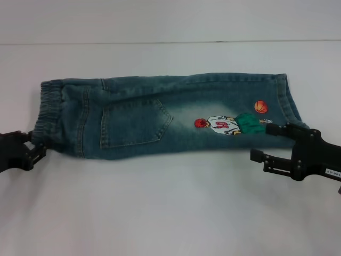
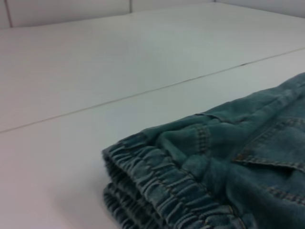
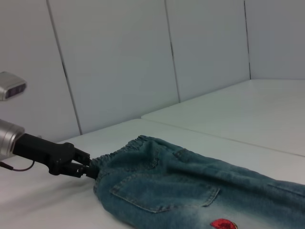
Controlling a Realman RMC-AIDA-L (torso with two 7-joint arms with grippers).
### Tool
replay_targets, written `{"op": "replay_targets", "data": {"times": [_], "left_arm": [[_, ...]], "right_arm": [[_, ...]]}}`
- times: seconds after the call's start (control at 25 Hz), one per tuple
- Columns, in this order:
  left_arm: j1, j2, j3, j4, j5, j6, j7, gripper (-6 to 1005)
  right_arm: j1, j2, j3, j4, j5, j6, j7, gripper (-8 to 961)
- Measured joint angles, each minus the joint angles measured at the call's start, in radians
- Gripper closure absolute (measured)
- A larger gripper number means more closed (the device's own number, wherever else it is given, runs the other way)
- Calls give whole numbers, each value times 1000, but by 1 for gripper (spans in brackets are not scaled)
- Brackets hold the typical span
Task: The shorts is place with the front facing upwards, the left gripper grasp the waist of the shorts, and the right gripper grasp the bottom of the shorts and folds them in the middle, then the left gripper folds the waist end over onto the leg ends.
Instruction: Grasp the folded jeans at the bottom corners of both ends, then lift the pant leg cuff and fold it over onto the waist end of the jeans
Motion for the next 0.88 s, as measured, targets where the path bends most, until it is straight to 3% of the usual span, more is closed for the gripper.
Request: {"op": "replay_targets", "data": {"times": [0.28, 0.48, 0.68, 0.88], "left_arm": [[-8, 7, 93, 23, 2, 3, -77, 717], [-11, 17, 108, 49, 3, 15, -135, 850], [-10, 20, 107, 82, 3, 45, -174, 957], [-11, 24, 103, 109, 1, 89, -191, 957]], "right_arm": [[14, 0, -3, 0, 0, 6, 2, 99], [15, 0, 1, 1, 0, 9, -2, 100], [14, -1, 3, 9, 3, 22, -5, 102], [5, 0, -7, 10, -2, 21, -22, 103]]}}
